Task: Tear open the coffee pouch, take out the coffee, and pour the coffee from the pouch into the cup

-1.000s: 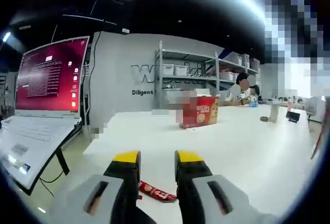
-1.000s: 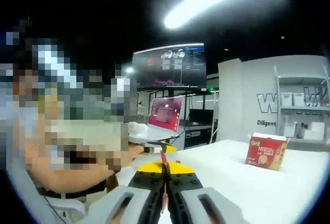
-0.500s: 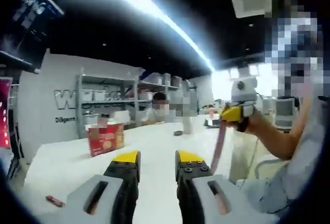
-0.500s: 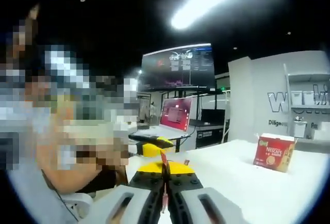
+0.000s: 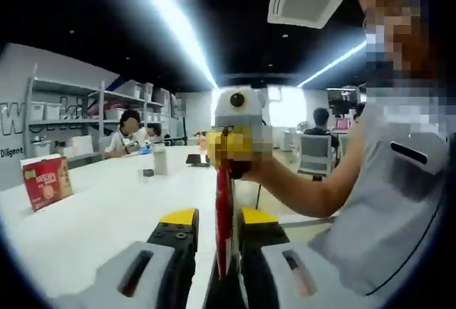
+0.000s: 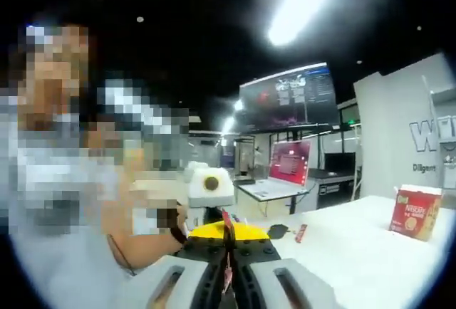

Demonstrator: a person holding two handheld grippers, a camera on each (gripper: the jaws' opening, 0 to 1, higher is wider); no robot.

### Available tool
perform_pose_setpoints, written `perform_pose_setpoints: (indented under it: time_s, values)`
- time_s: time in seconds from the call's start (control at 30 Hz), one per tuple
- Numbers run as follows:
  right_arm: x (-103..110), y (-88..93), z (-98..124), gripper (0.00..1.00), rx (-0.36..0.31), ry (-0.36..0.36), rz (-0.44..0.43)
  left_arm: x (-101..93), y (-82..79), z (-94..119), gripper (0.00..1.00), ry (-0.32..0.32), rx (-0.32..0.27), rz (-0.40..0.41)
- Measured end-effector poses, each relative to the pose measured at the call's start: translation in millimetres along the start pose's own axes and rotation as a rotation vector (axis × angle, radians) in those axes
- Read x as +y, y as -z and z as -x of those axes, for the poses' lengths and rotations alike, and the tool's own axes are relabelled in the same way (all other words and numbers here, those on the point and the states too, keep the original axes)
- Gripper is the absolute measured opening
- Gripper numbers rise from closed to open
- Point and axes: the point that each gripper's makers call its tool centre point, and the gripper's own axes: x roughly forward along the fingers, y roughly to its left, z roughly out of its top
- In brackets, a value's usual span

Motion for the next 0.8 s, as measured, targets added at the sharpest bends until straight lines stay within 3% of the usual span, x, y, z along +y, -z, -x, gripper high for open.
perform_pose_setpoints:
  time_s: [0.1, 0.23, 0.47, 0.8]
  values:
    - [5, 1.4, -1, 0.01, 0.017, -0.024, 0.004, -14.4, -11.0, -3, 0.2, 0.063, -0.058, 0.021]
    - [11, 3.4, -3, 0.01, 0.035, -0.05, 0.005, -22.3, -9.4, -3, 0.17, 0.084, -0.066, 0.032]
    - [19, 5.6, -11, 0.01, 0.058, -0.087, -0.003, -28.0, 4.7, -6, 0.14, 0.086, -0.024, 0.038]
    - [23, 9.1, -17, 0.02, 0.078, -0.106, -0.021, -29.7, 8.5, 0, 0.12, 0.068, 0.026, 0.054]
